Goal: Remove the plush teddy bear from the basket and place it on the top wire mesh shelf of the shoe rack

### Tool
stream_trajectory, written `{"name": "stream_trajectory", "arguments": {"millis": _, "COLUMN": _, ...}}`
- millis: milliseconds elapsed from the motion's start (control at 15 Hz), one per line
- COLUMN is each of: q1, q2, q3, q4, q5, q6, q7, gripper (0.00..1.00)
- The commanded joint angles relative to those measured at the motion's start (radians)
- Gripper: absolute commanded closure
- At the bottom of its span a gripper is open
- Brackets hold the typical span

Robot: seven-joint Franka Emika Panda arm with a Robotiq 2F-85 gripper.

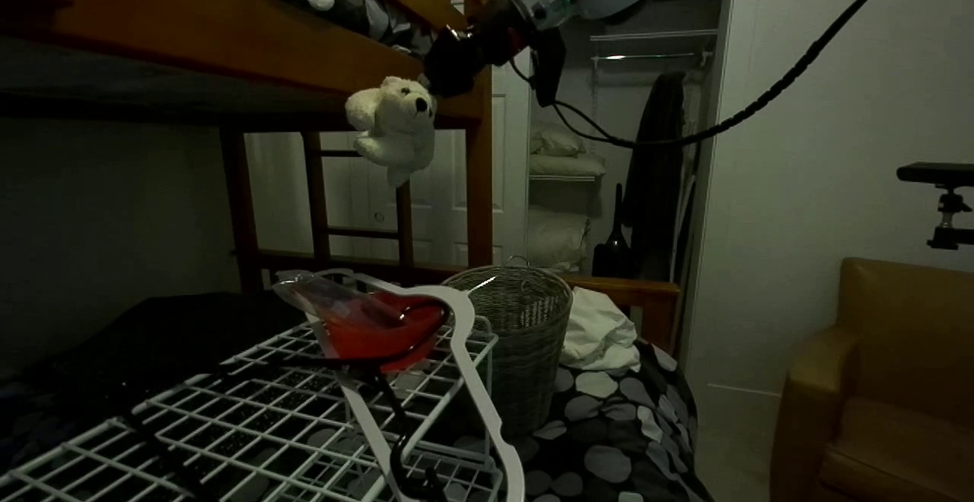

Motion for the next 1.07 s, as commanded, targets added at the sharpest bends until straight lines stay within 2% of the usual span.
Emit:
{"name": "stream_trajectory", "arguments": {"millis": 0, "q1": -0.001, "q2": -0.024, "q3": -0.011, "q4": 0.118, "q5": -0.133, "q6": -0.278, "q7": 0.206, "gripper": 0.99}}
{"name": "stream_trajectory", "arguments": {"millis": 133, "q1": 0.009, "q2": 0.002, "q3": -0.013, "q4": 0.227, "q5": -0.137, "q6": -0.445, "q7": 0.234, "gripper": 0.99}}
{"name": "stream_trajectory", "arguments": {"millis": 200, "q1": 0.012, "q2": 0.023, "q3": -0.010, "q4": 0.276, "q5": -0.116, "q6": -0.471, "q7": 0.193, "gripper": 0.99}}
{"name": "stream_trajectory", "arguments": {"millis": 267, "q1": 0.005, "q2": -0.011, "q3": -0.006, "q4": 0.192, "q5": -0.115, "q6": -0.397, "q7": 0.195, "gripper": 0.98}}
{"name": "stream_trajectory", "arguments": {"millis": 467, "q1": 0.008, "q2": 0.003, "q3": -0.004, "q4": 0.257, "q5": -0.115, "q6": -0.447, "q7": 0.195, "gripper": 0.99}}
{"name": "stream_trajectory", "arguments": {"millis": 667, "q1": 0.040, "q2": 0.115, "q3": 0.037, "q4": 0.342, "q5": -0.133, "q6": -0.522, "q7": 0.227, "gripper": 0.99}}
{"name": "stream_trajectory", "arguments": {"millis": 1000, "q1": 0.092, "q2": 0.311, "q3": 0.114, "q4": 0.584, "q5": -0.158, "q6": -0.775, "q7": 0.340, "gripper": 0.99}}
